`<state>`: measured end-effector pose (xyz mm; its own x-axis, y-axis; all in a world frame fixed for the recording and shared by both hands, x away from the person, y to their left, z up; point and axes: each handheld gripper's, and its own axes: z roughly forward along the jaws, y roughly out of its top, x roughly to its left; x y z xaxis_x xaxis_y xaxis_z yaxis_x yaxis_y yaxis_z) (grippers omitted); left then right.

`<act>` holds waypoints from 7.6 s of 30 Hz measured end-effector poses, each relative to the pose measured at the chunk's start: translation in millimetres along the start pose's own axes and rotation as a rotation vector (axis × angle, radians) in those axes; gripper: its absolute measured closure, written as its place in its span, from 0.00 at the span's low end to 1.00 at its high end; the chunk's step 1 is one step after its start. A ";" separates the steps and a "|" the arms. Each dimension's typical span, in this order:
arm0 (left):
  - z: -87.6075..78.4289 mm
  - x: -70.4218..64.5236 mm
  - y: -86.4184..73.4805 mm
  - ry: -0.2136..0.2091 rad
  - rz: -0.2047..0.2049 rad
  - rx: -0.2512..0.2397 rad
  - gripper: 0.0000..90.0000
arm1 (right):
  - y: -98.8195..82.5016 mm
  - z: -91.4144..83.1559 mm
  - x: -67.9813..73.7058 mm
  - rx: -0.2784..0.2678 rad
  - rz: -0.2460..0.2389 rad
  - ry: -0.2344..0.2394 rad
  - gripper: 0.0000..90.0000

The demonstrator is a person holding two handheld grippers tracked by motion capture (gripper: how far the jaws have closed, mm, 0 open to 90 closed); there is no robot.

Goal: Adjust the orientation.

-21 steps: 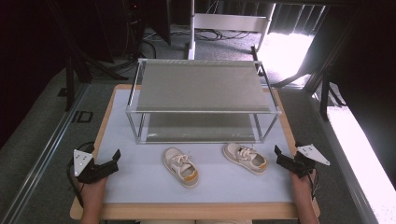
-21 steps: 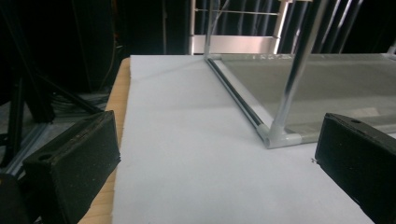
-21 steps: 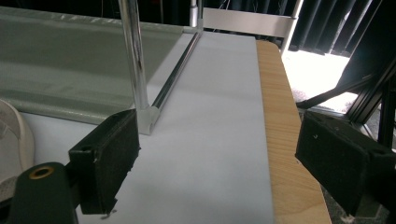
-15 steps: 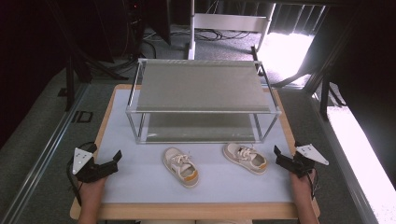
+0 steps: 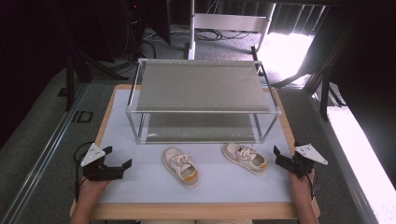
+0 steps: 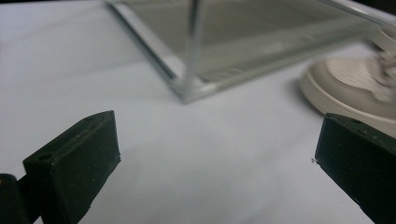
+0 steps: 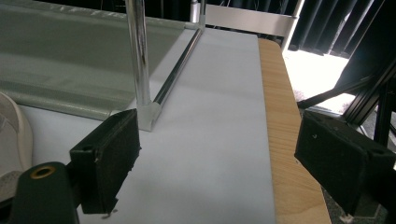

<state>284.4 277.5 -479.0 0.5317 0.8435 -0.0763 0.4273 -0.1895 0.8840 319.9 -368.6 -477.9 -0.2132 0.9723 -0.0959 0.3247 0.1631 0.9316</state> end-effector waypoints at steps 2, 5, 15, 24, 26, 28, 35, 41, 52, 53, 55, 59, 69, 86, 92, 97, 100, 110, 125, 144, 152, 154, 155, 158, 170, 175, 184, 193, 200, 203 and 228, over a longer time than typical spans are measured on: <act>1.6 -2.7 4.5 -0.035 0.028 0.046 0.00 | 0.0 0.1 0.2 0.001 -0.001 0.000 0.15; 3.1 -10.6 12.2 -0.053 0.082 0.106 0.00 | 0.0 0.2 0.4 0.000 -0.003 0.001 0.15; 13.2 -33.8 32.8 -0.134 0.232 0.321 0.01 | 0.1 0.4 0.0 0.002 0.001 0.002 0.15; 20.0 -41.7 40.6 -0.198 0.276 0.456 0.01 | 0.0 0.3 -0.5 0.002 0.008 0.003 0.15; 21.6 -43.7 41.7 -0.203 0.298 0.496 0.01 | 0.0 0.4 -0.8 0.002 0.010 0.004 0.15; 22.0 -44.8 43.6 -0.210 0.314 0.527 0.01 | -0.1 0.2 -1.1 0.001 0.013 0.004 0.15; 15.9 -44.4 52.6 -0.195 0.352 0.608 0.01 | 0.0 0.4 -0.9 0.002 0.012 0.004 0.15; 10.5 -42.8 56.4 -0.193 0.362 0.704 0.01 | 0.0 0.4 -0.9 0.003 0.011 0.004 0.15; 9.6 -46.2 62.9 -0.184 0.391 0.896 0.01 | 0.0 0.6 -0.9 0.004 0.010 0.004 0.15; 9.9 -46.4 63.8 -0.180 0.400 0.914 0.01 | 0.0 0.6 -0.7 0.005 0.009 0.004 0.15; 10.6 -47.6 65.7 -0.173 0.396 0.940 0.01 | 0.1 0.7 -0.6 0.005 0.009 0.004 0.15; 12.0 -50.7 70.2 -0.179 0.384 0.970 0.01 | 0.1 0.8 -0.9 0.006 0.009 0.005 0.15; 16.0 -64.7 81.3 -0.220 0.393 0.961 0.01 | 0.2 0.9 -0.6 0.007 0.008 0.005 0.15; 36.9 -99.4 106.6 -0.252 0.435 0.946 0.01 | 0.2 1.0 -0.3 0.008 0.005 0.006 0.15; 41.6 -115.0 113.5 -0.306 0.468 0.921 0.01 | 0.1 0.9 -0.3 0.007 0.005 0.008 0.15; 42.2 -129.0 123.7 -0.346 0.489 0.891 0.01 | 0.2 1.0 -0.2 0.007 0.001 0.008 0.15; 44.9 -143.3 132.1 -0.364 0.523 0.881 0.01 | 0.2 1.0 -0.2 0.007 0.002 0.008 0.15; 56.9 -174.6 143.9 -0.396 0.581 0.895 0.01 | 0.1 1.0 -0.4 0.006 0.002 0.011 0.15; 80.3 -215.9 145.4 -0.449 0.658 0.909 0.11 | 0.1 0.9 -0.2 0.005 -0.004 0.015 0.15; 129.0 -223.7 130.0 -0.403 0.597 0.979 0.42 | 0.2 1.2 -0.3 0.009 -0.007 0.023 0.15; 141.4 -221.8 123.7 -0.406 0.592 1.012 0.54 | 0.3 1.4 -0.1 0.010 -0.009 0.024 0.15; 142.5 -220.4 123.5 -0.426 0.583 1.014 0.61 | 0.3 1.3 0.0 0.010 -0.010 0.023 0.15; 142.5 -219.9 124.0 -0.438 0.578 1.014 0.65 | 0.3 1.3 0.0 0.009 -0.010 0.023 0.15; 140.8 -220.8 125.7 -0.450 0.589 0.999 0.71 | 0.3 1.3 -0.1 0.009 -0.009 0.024 0.15; 119.8 -235.1 127.0 -0.565 0.895 0.918 0.78 | 0.3 1.4 -0.2 0.010 -0.009 0.023 0.15; 112.9 -244.9 124.8 -0.570 0.938 0.976 0.77 | 0.3 1.3 -0.5 0.009 -0.007 0.023 0.15; 115.8 -255.3 118.4 -0.567 0.943 0.945 0.76 | 0.3 1.3 0.0 0.009 -0.010 0.022 0.15; 122.2 -253.4 119.1 -0.542 0.902 0.966 0.64 | -0.2 -0.1 0.1 -0.002 -0.007 0.025 0.15; 126.0 -250.3 118.7 -0.567 0.877 0.981 0.64 | 0.0 0.0 -2.3 0.007 0.020 0.052 0.13; 125.8 -250.4 118.6 -0.568 0.880 0.979 0.64 | 0.8 1.3 -4.0 0.041 0.043 0.109 0.13; 122.3 -244.3 122.7 -0.556 0.865 1.001 0.64 | 104.6 -40.3 18.6 0.354 -0.614 0.669 0.34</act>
<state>296.4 -13.3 -408.3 0.9976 0.0242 -0.0655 0.0289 -0.9970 0.0720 312.8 -340.2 -368.1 -0.8816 0.4233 -0.2089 0.2173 0.7568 0.6165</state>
